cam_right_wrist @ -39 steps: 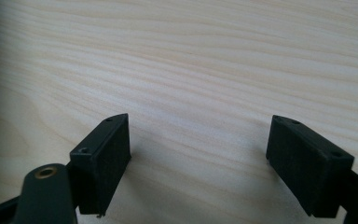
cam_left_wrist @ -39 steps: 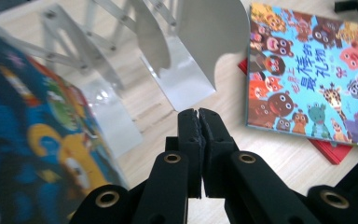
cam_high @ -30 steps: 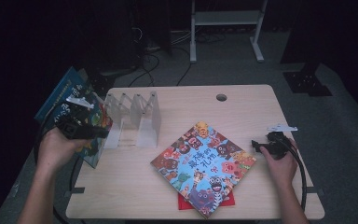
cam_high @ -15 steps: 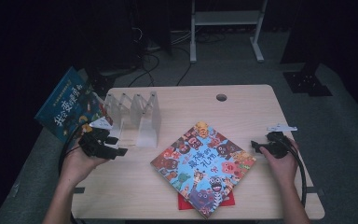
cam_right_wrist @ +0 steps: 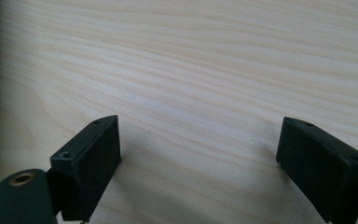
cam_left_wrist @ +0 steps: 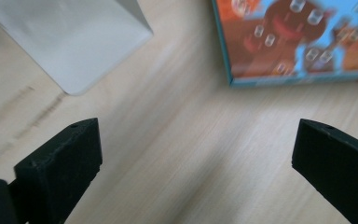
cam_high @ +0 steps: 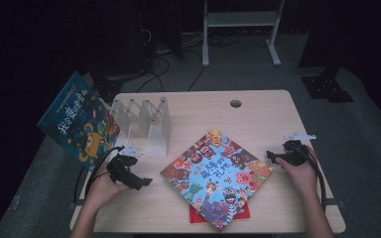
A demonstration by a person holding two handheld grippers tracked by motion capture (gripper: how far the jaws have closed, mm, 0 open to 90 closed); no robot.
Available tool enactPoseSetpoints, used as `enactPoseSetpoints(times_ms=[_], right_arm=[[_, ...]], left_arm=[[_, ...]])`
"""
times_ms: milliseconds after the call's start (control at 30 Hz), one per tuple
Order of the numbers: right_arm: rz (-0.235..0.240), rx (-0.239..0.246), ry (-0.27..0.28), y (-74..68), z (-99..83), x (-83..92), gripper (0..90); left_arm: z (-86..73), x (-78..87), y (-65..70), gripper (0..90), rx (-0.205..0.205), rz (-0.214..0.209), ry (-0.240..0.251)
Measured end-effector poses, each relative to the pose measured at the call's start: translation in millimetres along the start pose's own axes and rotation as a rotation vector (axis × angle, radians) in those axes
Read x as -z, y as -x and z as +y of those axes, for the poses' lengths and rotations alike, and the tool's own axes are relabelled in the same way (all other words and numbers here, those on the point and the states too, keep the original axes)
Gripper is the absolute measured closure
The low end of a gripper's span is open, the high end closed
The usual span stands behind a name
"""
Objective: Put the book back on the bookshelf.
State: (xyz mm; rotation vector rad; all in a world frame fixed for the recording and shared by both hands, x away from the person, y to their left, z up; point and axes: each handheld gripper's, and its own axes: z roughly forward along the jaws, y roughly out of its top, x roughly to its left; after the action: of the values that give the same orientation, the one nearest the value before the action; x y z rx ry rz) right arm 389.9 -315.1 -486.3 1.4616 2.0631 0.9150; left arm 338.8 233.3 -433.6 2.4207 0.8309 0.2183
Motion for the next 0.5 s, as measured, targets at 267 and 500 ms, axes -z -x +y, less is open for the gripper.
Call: enactPoseSetpoints(times_ms=[267, 500], right_arm=[[-0.002, 0.004, 0.016, -1.6, -1.7, 5.3, 29.6], [0.064, -0.007, 0.050, -7.2, 5.1, 20.1, 35.9]], left_arm=[[-17.8, -20.2, 2.7, 0.0, -0.016, 0.000, -0.001], [-29.0, -26.3, 3.7, 0.0, -0.065, 0.005, 0.031]])
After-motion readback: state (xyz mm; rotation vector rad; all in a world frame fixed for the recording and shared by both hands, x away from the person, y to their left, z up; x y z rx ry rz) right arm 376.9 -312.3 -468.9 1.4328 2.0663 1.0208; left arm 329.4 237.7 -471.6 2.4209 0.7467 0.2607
